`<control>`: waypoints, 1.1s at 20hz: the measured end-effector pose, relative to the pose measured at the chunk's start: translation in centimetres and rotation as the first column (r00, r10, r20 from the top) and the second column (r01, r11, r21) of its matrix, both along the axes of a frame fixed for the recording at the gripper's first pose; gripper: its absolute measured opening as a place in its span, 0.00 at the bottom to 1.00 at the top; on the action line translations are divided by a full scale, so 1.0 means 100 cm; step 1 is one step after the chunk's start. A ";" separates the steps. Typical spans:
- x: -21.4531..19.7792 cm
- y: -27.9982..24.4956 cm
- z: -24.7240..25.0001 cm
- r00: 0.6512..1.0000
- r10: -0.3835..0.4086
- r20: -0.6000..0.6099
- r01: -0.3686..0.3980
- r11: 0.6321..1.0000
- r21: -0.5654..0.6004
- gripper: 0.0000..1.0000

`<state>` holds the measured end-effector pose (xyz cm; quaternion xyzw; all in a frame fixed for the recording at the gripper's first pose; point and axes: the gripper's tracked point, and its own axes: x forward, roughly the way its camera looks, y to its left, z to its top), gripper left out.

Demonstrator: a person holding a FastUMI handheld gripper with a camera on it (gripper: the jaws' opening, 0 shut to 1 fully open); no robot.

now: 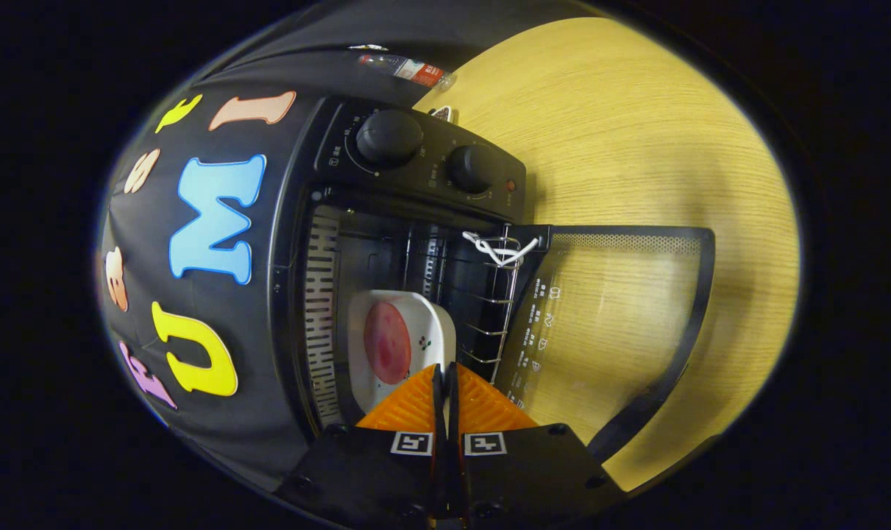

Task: Open the toaster oven, put the food inside, and close the toaster oven door.

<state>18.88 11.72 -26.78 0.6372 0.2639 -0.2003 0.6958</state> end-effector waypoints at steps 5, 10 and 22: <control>0.010 -0.001 -0.009 0.999 -0.038 -0.023 0.038 0.999 0.012 0.02; 0.008 0.007 -0.004 1.000 -0.009 -0.011 0.009 0.999 0.036 0.10; -0.025 0.015 0.043 0.976 0.207 0.067 -0.205 0.978 -0.038 0.97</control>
